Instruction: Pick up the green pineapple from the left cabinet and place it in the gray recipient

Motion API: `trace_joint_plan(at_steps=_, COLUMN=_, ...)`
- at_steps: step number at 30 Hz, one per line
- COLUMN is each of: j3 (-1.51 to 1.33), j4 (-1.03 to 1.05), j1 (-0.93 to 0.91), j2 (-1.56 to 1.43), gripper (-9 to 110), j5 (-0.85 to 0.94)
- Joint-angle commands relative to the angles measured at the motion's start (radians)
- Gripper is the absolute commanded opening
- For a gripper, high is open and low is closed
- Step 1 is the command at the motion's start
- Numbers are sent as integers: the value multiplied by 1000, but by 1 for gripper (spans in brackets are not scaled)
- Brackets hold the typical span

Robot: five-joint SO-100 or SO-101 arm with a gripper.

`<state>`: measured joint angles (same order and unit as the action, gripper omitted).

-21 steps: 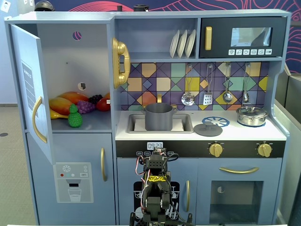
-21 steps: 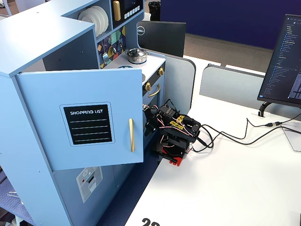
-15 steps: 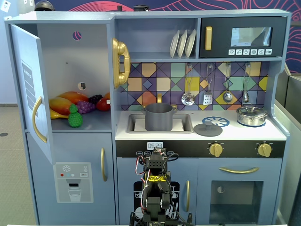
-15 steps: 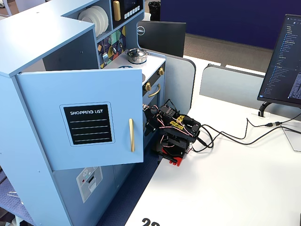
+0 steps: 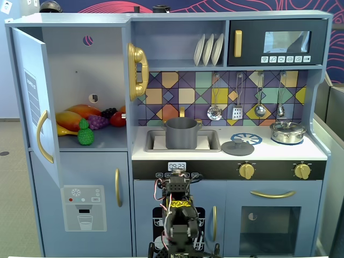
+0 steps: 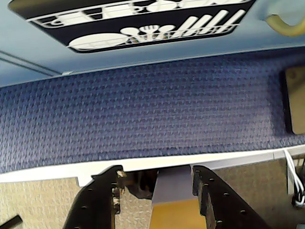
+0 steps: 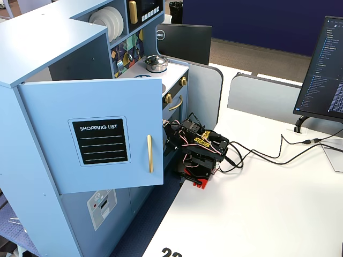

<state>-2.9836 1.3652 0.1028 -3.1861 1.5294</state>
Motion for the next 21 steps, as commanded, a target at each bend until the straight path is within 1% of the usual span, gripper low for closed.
trace_joint_plan(at_steps=1, j3=-18, j4=160, j1=183, j2=9, gripper=2, j5=-28)
trace_joint_plan(at_steps=2, j3=-18, j4=152, j1=253, j2=9, gripper=1, j5=6)
trace_joint_plan(at_steps=3, j3=-18, j4=109, j1=330, j2=9, gripper=2, j5=0)
trace_joint_plan(at_steps=4, j3=-18, j4=31, j1=408, j2=3, gripper=5, j5=-29)
trace_joint_plan(at_steps=6, j3=-18, j4=-164, j1=569, j2=-75, gripper=8, j5=-80)
trace_joint_plan(at_steps=9, j3=-18, j4=-819, j1=807, j2=-60, gripper=12, j5=-138)
trace_joint_plan(at_steps=11, j3=-9, j4=-1163, j1=891, j2=5, gripper=15, j5=-28)
trace_joint_plan(at_steps=12, j3=35, j4=-1223, j1=922, j2=49, gripper=17, j5=12)
trace_joint_plan(at_steps=14, j3=163, j4=-1213, j1=940, j2=126, gripper=20, j5=14)
trace_joint_plan(at_steps=18, j3=397, j4=-1250, j1=896, j2=357, gripper=20, j5=18)
trace_joint_plan(at_steps=21, j3=526, j4=-1331, j1=836, j2=535, gripper=22, j5=23)
